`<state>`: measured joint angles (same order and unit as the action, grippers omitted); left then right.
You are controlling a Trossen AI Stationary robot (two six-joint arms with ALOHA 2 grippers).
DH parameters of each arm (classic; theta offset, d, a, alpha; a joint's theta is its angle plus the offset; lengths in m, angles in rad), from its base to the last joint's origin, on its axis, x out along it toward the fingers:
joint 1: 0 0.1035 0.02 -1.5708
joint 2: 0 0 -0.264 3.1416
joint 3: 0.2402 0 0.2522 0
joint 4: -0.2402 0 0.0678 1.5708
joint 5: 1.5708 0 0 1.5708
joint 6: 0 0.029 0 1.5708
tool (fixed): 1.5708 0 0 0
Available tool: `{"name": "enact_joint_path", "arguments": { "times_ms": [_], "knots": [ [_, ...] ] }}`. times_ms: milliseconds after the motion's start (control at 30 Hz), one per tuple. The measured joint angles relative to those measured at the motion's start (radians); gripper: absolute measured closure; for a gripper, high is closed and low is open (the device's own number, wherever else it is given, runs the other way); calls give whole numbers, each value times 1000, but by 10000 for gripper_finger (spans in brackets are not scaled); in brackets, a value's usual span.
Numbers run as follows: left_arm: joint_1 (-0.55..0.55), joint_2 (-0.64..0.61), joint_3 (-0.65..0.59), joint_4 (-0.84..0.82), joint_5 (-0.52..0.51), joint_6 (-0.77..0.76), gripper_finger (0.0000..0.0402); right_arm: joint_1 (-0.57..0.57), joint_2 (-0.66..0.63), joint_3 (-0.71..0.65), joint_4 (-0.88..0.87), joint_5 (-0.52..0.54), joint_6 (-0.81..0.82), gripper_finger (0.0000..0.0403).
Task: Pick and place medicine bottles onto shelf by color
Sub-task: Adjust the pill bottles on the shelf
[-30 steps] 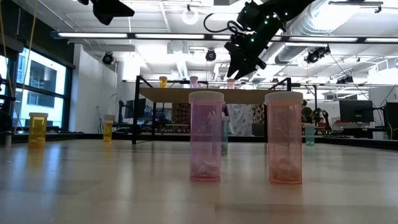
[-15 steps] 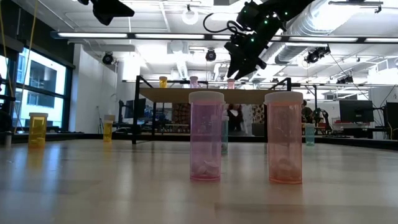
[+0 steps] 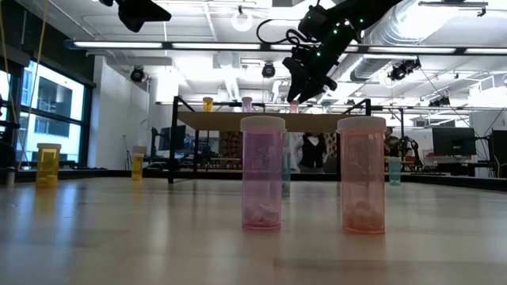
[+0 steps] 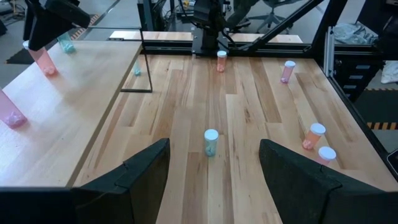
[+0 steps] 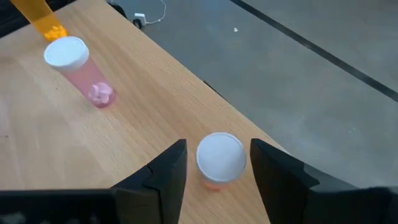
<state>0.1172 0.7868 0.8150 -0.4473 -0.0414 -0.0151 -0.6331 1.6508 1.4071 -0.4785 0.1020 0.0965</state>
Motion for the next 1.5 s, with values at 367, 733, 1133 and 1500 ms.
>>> {"name": "enact_joint_path", "arguments": {
  "times_ms": [367,733,1133,1500],
  "knots": [
    [0,0,0,0,0,0,165,0,0,0,-16,-4,0,279],
    [0,0,0,0,0,0,165,6,0,0,-16,2,0,279],
    [0,0,0,0,0,0,165,6,1,0,-18,7,-11,279],
    [0,0,0,0,0,0,165,5,1,0,-18,10,-1,279]
  ]
}}
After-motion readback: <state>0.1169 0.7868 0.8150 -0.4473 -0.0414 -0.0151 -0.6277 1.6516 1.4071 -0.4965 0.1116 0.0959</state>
